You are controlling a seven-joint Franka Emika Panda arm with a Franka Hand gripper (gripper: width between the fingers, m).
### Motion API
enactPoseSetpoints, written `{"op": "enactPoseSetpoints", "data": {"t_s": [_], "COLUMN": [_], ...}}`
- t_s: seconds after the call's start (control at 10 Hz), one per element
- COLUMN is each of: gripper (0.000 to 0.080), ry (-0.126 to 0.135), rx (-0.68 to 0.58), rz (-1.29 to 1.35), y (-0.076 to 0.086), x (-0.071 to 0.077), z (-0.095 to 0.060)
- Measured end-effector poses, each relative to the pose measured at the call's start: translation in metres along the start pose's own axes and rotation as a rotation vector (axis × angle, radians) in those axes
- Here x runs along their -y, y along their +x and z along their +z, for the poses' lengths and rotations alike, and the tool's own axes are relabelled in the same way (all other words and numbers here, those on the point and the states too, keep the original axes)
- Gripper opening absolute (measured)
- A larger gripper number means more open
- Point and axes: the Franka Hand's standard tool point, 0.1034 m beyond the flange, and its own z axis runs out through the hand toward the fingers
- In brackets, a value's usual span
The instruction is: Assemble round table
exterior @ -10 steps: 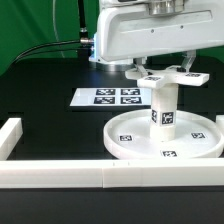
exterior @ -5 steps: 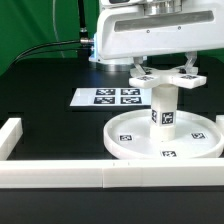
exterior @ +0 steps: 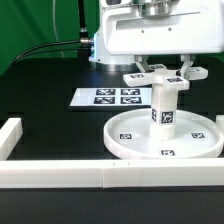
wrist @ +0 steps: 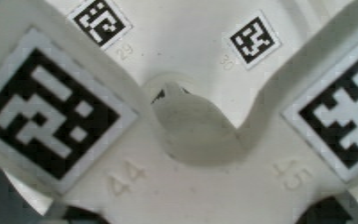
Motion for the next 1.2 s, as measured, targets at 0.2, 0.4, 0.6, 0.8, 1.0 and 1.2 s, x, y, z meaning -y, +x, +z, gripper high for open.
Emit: {"op": "enactPoseSetpoints", "data": {"t_s": [0.2,0.4,0.6,0.8,1.0,1.2], "gripper": [0.0451,0.0451,0.0452,0.0452,0.0636,0.0647], "ry": [-0.004,0.003,0.010,0.007,0.002,0.013], "rx": [0.007,0.008,0.012,0.015,0.035,0.052], "rz": [0.180,0.326,0.509,0.489,0.424,0.392], "y": [0.000,0.000,0.001,0.000,0.001,-0.001], "x": [0.001,0.000,0.000,0.001,0.009,0.016], "z": [0.000,0.000,0.000,0.000,-0.009,-0.025]}}
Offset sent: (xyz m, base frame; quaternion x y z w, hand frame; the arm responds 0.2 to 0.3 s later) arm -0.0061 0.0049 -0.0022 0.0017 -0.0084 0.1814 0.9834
